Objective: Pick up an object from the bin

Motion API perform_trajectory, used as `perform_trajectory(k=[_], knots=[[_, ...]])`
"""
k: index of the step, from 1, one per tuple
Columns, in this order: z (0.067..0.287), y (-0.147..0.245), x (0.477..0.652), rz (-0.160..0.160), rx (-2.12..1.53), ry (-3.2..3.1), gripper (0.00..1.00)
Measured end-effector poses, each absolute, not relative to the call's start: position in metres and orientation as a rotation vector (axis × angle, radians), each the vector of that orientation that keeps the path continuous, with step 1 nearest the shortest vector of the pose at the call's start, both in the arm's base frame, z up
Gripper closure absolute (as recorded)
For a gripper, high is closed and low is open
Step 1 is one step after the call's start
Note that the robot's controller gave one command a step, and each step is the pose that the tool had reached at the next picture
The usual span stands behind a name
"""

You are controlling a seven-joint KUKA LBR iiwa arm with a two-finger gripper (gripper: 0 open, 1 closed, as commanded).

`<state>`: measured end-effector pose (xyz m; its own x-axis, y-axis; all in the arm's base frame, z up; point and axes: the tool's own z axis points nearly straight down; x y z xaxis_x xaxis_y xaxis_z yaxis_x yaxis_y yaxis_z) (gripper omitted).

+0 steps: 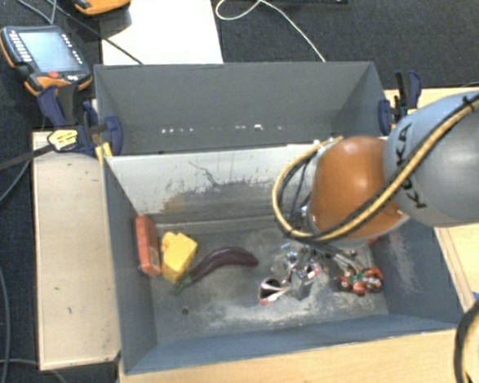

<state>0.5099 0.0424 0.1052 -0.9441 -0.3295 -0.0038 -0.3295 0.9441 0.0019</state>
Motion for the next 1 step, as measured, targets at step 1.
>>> perform_trajectory(k=[1], knots=[[0.1272,0.0425,0.5092,0.005,-0.522,3.098,1.00]])
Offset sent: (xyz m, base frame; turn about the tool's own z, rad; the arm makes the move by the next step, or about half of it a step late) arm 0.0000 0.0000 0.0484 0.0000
